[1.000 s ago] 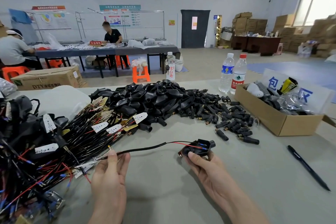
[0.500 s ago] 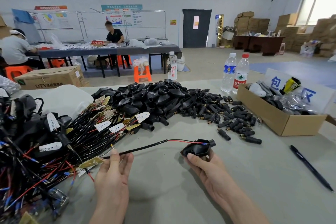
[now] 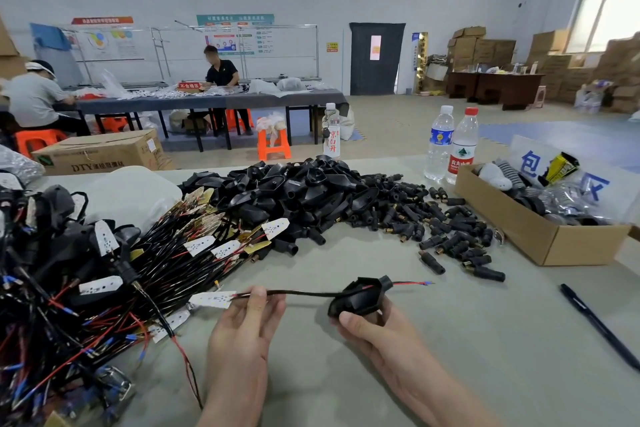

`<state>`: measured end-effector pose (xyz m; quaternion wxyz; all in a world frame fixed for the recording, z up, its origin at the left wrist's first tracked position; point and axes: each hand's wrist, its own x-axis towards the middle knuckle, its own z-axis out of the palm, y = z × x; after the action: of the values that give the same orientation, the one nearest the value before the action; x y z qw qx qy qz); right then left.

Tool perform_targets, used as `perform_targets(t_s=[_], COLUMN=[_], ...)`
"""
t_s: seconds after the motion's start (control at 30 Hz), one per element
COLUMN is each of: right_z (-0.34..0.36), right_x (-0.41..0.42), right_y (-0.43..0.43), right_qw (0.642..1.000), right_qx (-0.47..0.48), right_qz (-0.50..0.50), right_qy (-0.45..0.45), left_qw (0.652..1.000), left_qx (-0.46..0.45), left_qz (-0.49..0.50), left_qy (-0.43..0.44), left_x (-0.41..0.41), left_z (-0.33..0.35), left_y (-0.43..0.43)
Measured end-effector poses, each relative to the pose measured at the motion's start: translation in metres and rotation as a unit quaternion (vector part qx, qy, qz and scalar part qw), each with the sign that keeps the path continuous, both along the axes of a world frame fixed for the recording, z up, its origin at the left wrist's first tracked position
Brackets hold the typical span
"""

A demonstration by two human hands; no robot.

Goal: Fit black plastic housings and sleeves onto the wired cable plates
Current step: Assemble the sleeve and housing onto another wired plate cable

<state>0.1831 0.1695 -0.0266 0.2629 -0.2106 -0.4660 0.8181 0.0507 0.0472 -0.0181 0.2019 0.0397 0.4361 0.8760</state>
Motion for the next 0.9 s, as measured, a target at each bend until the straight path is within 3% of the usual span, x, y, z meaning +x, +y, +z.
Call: perform_targets(t_s=[0.13, 0.27, 0.47, 0.57, 0.73, 0.9], right_z=[-0.003, 0.004, 0.013, 0.014, 0.014, 0.015], right_x=[-0.005, -0.009, -0.008, -0.007, -0.006, -0.006], right_y=[-0.012, -0.023, -0.016, -0.012, -0.010, -0.008], right_qw=[0.995, 0.993, 0.990, 0.993, 0.997, 0.997], right_qx=[0.072, 0.013, -0.121, -0.110, -0.071, -0.052], right_qz=[0.070, 0.118, 0.074, 0.037, -0.011, -0.065], right_qy=[-0.015, -0.003, -0.003, -0.009, -0.012, -0.007], left_qw=[0.998, 0.987, 0.953, 0.946, 0.963, 0.938], left_qx=[-0.042, -0.088, -0.161, -0.168, -0.138, -0.149], left_qz=[-0.011, -0.047, -0.130, -0.156, -0.151, -0.231], left_qy=[0.047, 0.123, 0.221, 0.228, 0.173, 0.209], left_x=[0.004, 0.011, 0.021, 0.023, 0.021, 0.017], left_z=[-0.002, -0.005, -0.009, -0.009, -0.007, -0.007], left_y=[0.004, 0.007, 0.008, 0.010, 0.013, 0.009])
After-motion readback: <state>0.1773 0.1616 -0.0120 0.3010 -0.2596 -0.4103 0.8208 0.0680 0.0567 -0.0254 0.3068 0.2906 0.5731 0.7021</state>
